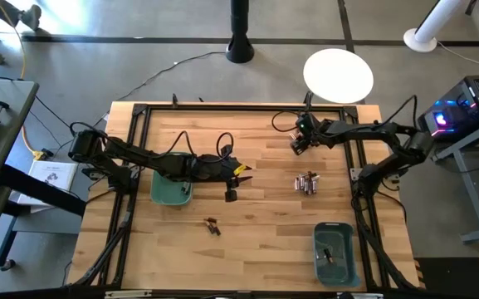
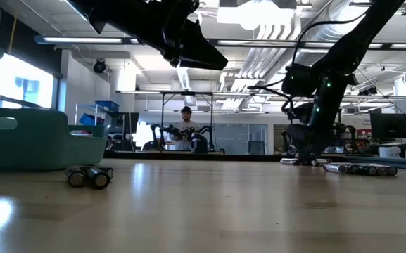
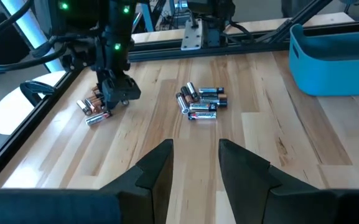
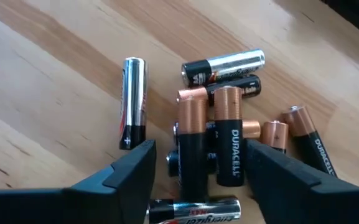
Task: Sort batteries
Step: Put the black battery into the blue bin
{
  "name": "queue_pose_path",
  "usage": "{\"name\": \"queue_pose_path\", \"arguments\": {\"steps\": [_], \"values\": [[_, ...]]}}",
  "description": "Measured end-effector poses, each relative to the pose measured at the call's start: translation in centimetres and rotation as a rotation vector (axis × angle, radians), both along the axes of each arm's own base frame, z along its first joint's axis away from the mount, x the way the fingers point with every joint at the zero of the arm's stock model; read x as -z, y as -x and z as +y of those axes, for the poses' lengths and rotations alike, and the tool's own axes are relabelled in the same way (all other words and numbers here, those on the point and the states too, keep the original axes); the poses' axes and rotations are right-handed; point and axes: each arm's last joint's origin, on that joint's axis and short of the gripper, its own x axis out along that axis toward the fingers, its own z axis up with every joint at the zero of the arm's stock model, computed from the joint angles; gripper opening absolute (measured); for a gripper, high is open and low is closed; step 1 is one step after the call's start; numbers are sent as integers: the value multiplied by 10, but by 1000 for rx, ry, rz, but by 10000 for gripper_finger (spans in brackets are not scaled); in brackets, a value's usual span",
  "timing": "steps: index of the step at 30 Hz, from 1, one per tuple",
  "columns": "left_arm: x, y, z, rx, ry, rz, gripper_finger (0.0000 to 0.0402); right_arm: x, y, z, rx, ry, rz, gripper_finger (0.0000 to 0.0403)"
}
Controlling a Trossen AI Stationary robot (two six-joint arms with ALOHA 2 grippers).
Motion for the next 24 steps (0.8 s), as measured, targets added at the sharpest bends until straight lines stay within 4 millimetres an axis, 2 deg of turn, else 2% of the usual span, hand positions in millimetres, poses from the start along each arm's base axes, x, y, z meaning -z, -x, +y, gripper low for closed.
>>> {"name": "queue_pose_path", "arguments": {"steps": [11, 17, 24], "values": [[0, 0, 0, -1, 3, 0, 119, 0, 0, 0, 1, 1, -2, 99], [0, 0, 0, -1, 2, 0, 119, -6, -1, 0, 6, 26, -20, 87], [0, 0, 0, -1, 3, 0, 119, -25, 1, 17, -29, -55, -86, 62]]}}
